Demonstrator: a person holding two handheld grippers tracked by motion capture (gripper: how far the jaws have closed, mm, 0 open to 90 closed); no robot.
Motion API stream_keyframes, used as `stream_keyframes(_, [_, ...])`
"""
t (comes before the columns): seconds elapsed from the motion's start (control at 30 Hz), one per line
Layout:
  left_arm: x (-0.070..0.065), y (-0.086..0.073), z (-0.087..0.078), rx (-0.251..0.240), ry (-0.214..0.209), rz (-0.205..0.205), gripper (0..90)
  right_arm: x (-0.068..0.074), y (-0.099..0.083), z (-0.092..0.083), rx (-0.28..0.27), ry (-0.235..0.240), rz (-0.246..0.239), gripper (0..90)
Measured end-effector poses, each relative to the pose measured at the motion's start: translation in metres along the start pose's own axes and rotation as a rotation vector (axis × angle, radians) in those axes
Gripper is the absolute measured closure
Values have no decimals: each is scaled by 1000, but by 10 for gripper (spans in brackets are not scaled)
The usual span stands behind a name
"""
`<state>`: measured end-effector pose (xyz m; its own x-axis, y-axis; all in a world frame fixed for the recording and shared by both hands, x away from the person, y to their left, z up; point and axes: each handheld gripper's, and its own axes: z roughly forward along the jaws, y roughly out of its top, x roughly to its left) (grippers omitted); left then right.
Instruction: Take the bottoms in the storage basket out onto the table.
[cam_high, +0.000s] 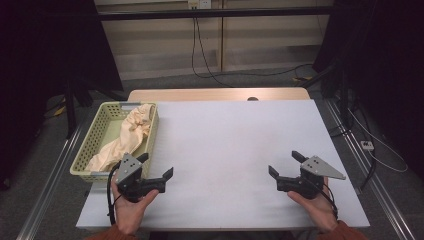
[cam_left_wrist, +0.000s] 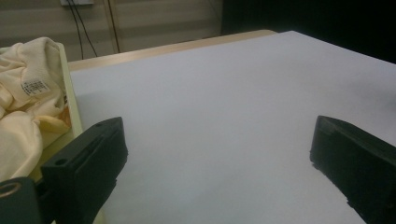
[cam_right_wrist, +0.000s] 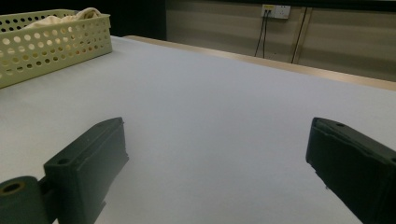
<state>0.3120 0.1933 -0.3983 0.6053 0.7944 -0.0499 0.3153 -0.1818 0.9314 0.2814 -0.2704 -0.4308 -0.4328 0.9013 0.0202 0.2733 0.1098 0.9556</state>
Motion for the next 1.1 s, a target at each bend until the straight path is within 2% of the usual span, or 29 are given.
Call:
stream_keyframes(0.13, [2, 1, 0, -5, -2, -6, 41, -1, 0, 0, 0, 0, 8, 51])
stream_keyframes(0.2, [2, 3, -1, -5, 3, 4, 41, -2, -1, 1, 5, 0, 9, 49])
stream_keyframes(0.5, [6, 7, 0, 27, -39, 0, 50, -3, -2, 1, 20, 7, 20, 49])
stream_keyframes(0.67, [9, 9, -2, 30, -36, 0, 46, -2, -3, 3, 31, 12, 22, 54])
stream_keyframes(0.8, [11, 13, -5, 27, -40, -9, 46, -3, -3, 4, 38, 14, 23, 53])
stream_keyframes(0.93, [19, 16, -5, 45, -72, -46, 48, -5, -4, 5, 43, 11, 30, 54])
stream_keyframes(1.03, [23, 18, -6, 43, -64, -56, 50, -4, -4, 4, 48, 13, 34, 51])
stream_keyframes(1.1, [24, 20, -8, 43, -58, -46, 49, -4, -4, 4, 47, 14, 31, 51])
